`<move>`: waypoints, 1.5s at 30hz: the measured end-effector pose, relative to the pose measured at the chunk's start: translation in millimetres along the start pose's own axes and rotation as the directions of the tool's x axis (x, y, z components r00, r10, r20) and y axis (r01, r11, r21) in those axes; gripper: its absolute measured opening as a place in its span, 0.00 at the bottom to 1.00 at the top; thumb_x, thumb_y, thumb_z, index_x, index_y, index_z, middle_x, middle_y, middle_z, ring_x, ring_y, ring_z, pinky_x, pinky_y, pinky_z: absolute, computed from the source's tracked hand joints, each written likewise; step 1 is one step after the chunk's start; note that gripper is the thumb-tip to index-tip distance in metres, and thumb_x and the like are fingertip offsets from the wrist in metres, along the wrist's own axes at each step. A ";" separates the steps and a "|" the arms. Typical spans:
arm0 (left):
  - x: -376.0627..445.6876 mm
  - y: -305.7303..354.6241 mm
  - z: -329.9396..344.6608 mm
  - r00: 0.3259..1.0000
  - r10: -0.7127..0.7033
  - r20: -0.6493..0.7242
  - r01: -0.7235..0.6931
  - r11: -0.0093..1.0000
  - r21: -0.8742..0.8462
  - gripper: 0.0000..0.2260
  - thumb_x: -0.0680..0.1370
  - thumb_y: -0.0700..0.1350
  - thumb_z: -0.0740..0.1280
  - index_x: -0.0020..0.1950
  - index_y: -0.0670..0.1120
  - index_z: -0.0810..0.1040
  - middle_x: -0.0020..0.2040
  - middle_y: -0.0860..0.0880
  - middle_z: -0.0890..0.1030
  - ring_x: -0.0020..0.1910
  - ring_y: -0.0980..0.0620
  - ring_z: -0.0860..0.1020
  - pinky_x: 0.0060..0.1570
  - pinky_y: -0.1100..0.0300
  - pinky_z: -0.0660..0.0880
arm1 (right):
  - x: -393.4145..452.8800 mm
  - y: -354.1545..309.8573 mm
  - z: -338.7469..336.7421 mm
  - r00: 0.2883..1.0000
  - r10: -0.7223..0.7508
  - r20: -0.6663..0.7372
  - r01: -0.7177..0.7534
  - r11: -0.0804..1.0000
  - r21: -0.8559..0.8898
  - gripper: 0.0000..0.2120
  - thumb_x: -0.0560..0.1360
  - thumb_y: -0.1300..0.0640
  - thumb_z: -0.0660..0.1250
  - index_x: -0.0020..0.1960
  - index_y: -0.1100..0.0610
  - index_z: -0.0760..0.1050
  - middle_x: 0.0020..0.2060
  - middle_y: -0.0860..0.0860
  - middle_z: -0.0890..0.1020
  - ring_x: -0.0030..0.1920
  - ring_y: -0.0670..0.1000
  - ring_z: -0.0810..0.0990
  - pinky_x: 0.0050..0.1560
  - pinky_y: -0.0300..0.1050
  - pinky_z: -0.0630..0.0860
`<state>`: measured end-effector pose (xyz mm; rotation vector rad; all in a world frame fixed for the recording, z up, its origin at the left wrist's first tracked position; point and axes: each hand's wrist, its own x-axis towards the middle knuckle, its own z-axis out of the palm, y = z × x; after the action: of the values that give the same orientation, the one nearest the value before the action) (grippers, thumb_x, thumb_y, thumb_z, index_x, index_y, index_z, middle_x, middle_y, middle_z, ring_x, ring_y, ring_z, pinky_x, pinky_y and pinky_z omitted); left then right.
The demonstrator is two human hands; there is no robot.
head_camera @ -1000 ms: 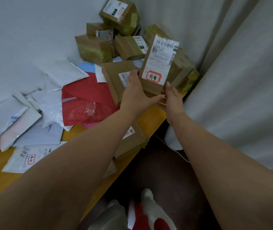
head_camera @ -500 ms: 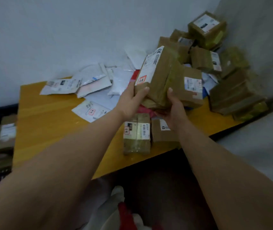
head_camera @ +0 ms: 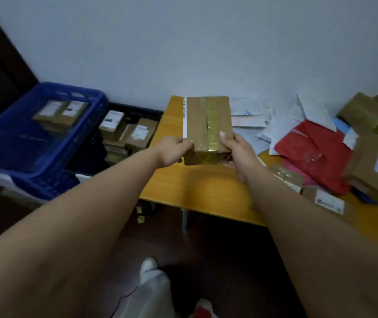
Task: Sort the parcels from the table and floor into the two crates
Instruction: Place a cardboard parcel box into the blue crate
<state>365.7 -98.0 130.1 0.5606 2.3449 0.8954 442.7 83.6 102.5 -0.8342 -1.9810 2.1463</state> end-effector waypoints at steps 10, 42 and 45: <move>-33.9 -169.0 -176.7 0.980 -0.063 -0.190 0.045 0.994 -0.096 0.16 0.82 0.53 0.59 0.58 0.42 0.78 0.54 0.44 0.82 0.50 0.48 0.81 0.46 0.55 0.77 | 32.8 -14.5 249.1 0.989 0.052 0.138 -0.036 0.993 -0.116 0.27 0.74 0.41 0.69 0.68 0.51 0.68 0.59 0.48 0.80 0.56 0.52 0.80 0.55 0.54 0.78; 117.4 -492.9 -458.6 0.840 -0.526 -0.129 0.535 0.844 0.039 0.16 0.84 0.50 0.55 0.59 0.38 0.73 0.58 0.38 0.76 0.53 0.42 0.74 0.46 0.57 0.68 | 242.8 33.2 688.9 0.770 0.605 0.202 -0.487 0.762 -0.426 0.36 0.74 0.32 0.61 0.75 0.49 0.58 0.65 0.53 0.72 0.56 0.57 0.78 0.54 0.54 0.80; 139.7 -520.3 -471.5 0.860 -0.505 -0.069 0.509 0.858 0.062 0.16 0.84 0.49 0.57 0.58 0.38 0.73 0.57 0.38 0.76 0.52 0.42 0.75 0.44 0.57 0.68 | 255.7 49.2 715.7 0.748 0.652 0.123 -0.611 0.749 -0.256 0.30 0.76 0.37 0.64 0.72 0.49 0.62 0.57 0.51 0.74 0.58 0.57 0.75 0.62 0.59 0.75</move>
<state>-130.2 -599.5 7.3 -0.0683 2.4038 0.5734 -84.8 -450.9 -24.9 -1.5879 -2.2845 2.4723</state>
